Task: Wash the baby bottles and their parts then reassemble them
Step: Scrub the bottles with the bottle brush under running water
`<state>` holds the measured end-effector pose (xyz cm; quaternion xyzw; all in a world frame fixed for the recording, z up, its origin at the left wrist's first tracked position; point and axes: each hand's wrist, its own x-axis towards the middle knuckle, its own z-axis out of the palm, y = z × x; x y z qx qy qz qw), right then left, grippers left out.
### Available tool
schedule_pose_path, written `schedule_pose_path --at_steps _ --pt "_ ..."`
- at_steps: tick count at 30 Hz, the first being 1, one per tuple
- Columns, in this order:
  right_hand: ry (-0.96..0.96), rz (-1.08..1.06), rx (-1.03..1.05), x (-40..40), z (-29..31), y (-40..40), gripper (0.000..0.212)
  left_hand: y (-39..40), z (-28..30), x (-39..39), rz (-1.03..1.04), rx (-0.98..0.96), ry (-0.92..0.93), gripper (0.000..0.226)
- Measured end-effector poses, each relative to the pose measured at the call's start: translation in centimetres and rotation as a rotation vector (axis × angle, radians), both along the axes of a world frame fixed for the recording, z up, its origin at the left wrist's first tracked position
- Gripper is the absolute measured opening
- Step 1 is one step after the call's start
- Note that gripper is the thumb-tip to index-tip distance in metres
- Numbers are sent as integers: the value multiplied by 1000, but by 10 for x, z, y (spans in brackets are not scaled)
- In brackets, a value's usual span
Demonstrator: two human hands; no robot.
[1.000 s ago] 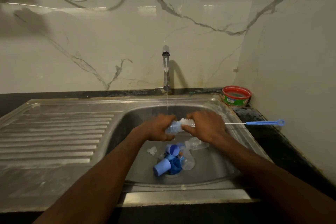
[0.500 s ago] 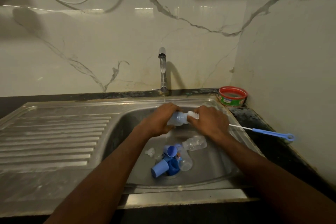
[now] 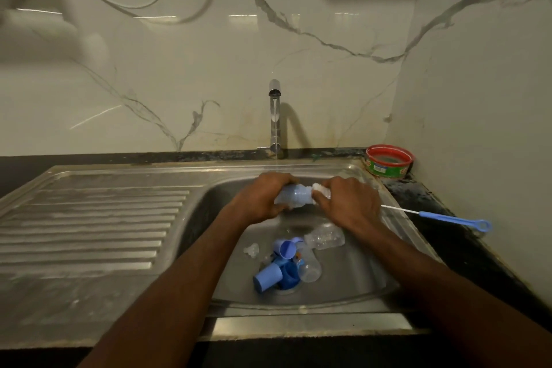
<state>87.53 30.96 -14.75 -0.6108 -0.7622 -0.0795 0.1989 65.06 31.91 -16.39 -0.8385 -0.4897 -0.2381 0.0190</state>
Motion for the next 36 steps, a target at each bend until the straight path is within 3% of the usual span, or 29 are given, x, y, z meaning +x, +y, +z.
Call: schedule_pose_path --at_steps 2,4,6,8,10,14,18,21,24,28,33,36 --pt "-13 103 -60 -1 0 -2 43 1 4 -3 21 141 61 61" --pt "-16 238 -80 -1 -1 -5 38 5 -3 -2 90 200 114 79" --pt "0 324 -39 -2 -2 -6 36 8 -16 -4 122 108 91 103" --pt "19 299 18 -2 -2 -7 36 6 -25 -5 19 -121 -55 110" --pt "20 191 30 0 0 -7 39 4 -27 -3 -53 -246 -82 98" --pt "-86 179 18 3 -1 -4 42 8 -20 -4 13 -98 70 61" --pt "-158 248 -35 10 8 4 42 12 -16 -22 105 47 85 58" --pt "-132 336 -43 8 6 5 36 8 -14 -12 23 -23 37 55" --pt "-74 391 -47 8 1 4 30 3 -11 -11 -105 42 -7 55" --pt "-152 403 37 22 8 12 36 3 -9 -28 45 64 -39 61" --pt "-177 420 95 8 3 6 34 -1 -13 -17 -62 -48 -31 64" --pt "-150 415 99 15 7 7 32 2 -14 -23 79 -18 -91 68"
